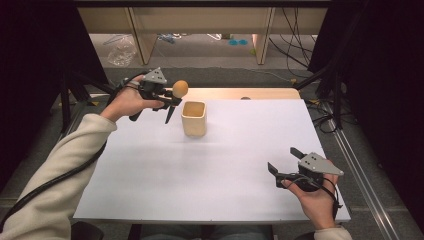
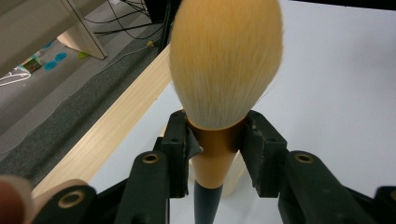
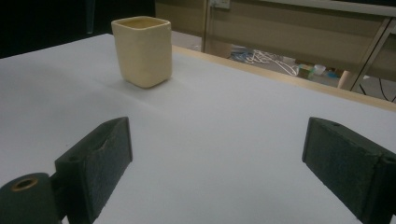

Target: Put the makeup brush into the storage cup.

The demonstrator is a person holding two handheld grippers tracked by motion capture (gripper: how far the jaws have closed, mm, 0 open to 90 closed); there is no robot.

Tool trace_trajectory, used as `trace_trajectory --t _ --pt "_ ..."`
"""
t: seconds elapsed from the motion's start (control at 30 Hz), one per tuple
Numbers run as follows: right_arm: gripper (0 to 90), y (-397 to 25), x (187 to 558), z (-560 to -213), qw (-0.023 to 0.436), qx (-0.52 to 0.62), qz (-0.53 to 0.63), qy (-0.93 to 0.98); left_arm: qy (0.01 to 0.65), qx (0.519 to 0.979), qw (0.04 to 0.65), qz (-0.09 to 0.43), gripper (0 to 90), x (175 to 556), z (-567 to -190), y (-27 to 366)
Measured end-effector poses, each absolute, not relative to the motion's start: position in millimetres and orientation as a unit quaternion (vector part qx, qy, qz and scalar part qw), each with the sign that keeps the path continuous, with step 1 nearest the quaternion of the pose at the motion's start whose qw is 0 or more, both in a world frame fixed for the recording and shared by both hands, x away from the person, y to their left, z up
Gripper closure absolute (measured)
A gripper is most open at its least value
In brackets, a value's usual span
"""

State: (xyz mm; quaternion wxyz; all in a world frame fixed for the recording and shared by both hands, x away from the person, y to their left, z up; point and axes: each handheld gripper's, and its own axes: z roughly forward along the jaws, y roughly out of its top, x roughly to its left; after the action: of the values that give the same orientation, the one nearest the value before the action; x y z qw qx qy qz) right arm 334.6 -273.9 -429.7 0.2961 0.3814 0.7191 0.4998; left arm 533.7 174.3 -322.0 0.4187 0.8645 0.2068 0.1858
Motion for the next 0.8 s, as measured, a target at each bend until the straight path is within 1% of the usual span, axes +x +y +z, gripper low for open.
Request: trace_trajectory --t 0.8 --pt "9.7 -273.8 335.1 -430.4 0.296 0.382 0.501 0.718 0.205 0.853 0.441 0.191 64.7 535.3 -314.5 165.7"
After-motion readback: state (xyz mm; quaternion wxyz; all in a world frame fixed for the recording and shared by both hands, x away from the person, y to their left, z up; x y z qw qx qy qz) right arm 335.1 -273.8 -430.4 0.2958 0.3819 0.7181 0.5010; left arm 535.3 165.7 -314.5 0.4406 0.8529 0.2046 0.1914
